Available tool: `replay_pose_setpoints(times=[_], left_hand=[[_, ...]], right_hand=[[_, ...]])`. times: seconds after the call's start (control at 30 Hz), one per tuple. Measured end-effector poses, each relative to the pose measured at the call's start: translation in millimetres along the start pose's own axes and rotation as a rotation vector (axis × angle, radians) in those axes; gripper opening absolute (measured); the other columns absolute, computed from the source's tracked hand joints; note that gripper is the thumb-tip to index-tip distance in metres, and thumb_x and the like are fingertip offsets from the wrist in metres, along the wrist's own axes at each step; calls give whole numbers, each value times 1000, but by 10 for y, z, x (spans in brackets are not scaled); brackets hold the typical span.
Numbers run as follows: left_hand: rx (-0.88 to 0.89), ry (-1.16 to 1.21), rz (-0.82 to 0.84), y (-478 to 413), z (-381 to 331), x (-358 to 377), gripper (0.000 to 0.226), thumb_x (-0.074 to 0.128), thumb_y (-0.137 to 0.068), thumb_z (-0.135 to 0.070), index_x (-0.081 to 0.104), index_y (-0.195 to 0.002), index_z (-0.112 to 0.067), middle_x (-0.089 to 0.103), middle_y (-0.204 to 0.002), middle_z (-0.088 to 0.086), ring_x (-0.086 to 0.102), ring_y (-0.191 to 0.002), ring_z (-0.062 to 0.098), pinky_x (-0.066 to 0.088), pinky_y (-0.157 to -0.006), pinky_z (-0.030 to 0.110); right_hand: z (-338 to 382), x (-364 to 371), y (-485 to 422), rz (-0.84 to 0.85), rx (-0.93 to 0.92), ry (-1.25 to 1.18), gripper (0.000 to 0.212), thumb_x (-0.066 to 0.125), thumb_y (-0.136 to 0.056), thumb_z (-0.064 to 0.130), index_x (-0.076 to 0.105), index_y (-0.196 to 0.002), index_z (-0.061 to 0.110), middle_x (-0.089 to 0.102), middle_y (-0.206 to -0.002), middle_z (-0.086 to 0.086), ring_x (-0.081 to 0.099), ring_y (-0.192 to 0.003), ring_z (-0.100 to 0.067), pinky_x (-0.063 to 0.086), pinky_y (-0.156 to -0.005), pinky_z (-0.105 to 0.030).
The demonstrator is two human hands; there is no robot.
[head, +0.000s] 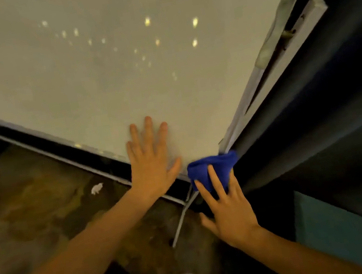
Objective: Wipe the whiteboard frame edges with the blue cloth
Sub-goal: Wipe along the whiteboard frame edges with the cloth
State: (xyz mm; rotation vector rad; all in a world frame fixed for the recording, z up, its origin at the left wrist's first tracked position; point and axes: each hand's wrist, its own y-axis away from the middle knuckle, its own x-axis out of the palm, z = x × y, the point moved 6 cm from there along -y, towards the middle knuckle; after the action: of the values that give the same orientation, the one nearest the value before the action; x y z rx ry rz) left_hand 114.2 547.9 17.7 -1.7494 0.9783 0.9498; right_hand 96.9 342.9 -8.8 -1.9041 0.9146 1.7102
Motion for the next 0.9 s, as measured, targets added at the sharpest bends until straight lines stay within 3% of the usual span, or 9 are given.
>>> replay_pose_setpoints(times=[0.2,0.27,0.33,0.4,0.47,0.6,0.73,0.8,0.9], left_hand=[[-942,730,74,740,57,379,88,51,-93,-56,-5,-156,-34,-7,-167,7,8,-150,41,20,-120,55],[-1245,1123,42,756,48,473,87,54,-91,-58,-1,-156,-37,10,-165,10,25,-146,41,30,-115,56],[-1478,1623,87,696,-77,559,86,52,-84,-69,23,-154,-26,42,-149,13,47,-129,41,44,-100,59],[-1490,2030,73,567,-203,556,88,44,-79,-79,46,-141,-17,60,-127,15,57,-115,39,50,-89,57],[-1439,2176,6,449,-222,580,88,33,-80,-83,54,-136,-20,64,-125,15,59,-114,38,49,-94,56],[-1400,2227,15,380,-291,610,96,20,-79,-88,51,-140,-21,58,-138,16,56,-123,37,44,-105,56],[-1349,2286,8,357,-315,717,100,16,-78,-88,48,-144,-21,55,-143,16,53,-128,38,39,-111,56],[-1365,2332,-69,358,-351,789,99,20,-76,-89,50,-142,-21,57,-141,16,54,-127,39,39,-111,57],[-1451,2308,-176,396,-383,960,97,28,-72,-91,56,-135,-24,65,-131,15,62,-116,39,48,-102,59]], right_hand=[[-307,-113,110,132,-216,203,83,30,-92,68,-8,-155,32,-37,-157,-7,-24,-137,-58,-4,-117,-63],[-341,-159,85,152,-264,268,82,25,-93,70,-17,-153,33,-46,-152,-7,-32,-132,-57,-12,-115,-62],[-324,-243,100,160,-293,301,82,22,-93,71,-20,-152,32,-48,-150,-8,-39,-126,-57,-19,-113,-61],[-313,-335,124,174,-322,367,83,20,-93,72,-22,-151,30,-50,-148,-10,-50,-118,-55,-29,-107,-60],[-301,-423,123,176,-349,454,83,16,-92,73,-22,-150,27,-53,-145,-14,-59,-110,-54,-36,-98,-62],[-332,-541,124,239,-348,584,84,11,-91,74,-26,-148,23,-52,-143,-17,-60,-102,-58,-39,-91,-66],[-422,-596,102,288,-333,605,82,9,-92,73,-27,-149,26,-46,-148,-12,-50,-115,-60,-32,-102,-65],[-402,-619,151,333,-319,604,81,8,-91,74,-27,-149,28,-45,-149,-10,-40,-126,-60,-28,-105,-65],[-357,-664,157,354,-330,658,82,9,-91,75,-28,-148,30,-47,-148,-9,-43,-123,-60,-34,-100,-65]])
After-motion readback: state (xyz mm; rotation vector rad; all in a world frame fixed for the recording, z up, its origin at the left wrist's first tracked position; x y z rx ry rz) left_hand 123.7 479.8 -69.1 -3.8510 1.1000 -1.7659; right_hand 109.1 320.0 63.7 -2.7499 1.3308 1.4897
